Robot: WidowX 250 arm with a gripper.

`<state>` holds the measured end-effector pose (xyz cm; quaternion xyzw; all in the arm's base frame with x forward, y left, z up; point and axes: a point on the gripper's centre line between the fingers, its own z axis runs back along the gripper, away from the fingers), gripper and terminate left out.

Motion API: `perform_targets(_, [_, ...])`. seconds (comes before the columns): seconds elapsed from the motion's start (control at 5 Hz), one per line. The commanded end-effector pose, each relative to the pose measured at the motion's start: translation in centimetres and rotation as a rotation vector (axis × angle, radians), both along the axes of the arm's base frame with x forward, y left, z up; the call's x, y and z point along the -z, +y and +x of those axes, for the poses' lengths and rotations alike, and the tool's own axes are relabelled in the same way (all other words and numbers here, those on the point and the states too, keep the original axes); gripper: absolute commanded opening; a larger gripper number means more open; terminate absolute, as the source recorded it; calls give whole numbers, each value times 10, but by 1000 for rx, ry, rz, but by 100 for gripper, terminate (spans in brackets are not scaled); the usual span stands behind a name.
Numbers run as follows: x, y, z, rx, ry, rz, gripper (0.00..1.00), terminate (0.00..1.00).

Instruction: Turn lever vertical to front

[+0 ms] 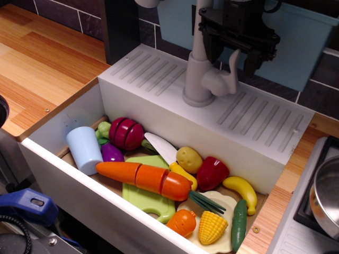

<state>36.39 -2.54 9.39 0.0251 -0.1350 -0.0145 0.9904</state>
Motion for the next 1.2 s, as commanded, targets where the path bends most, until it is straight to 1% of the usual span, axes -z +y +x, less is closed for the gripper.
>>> perform_targets(0.0, [-21, -3, 16, 13, -100, -1, 0, 0])
perform_targets(0.2, [-23, -7, 13, -8, -90, -13, 0, 0])
perform_targets(0.4, [-23, -12, 6, -35, -65, -45, 0, 0])
perform_targets(0.8, [-4, -27, -28, -119, -62, -98, 0, 0])
perform_targets(1.0, [10, -30, -38, -149, -70, -119, 0, 0])
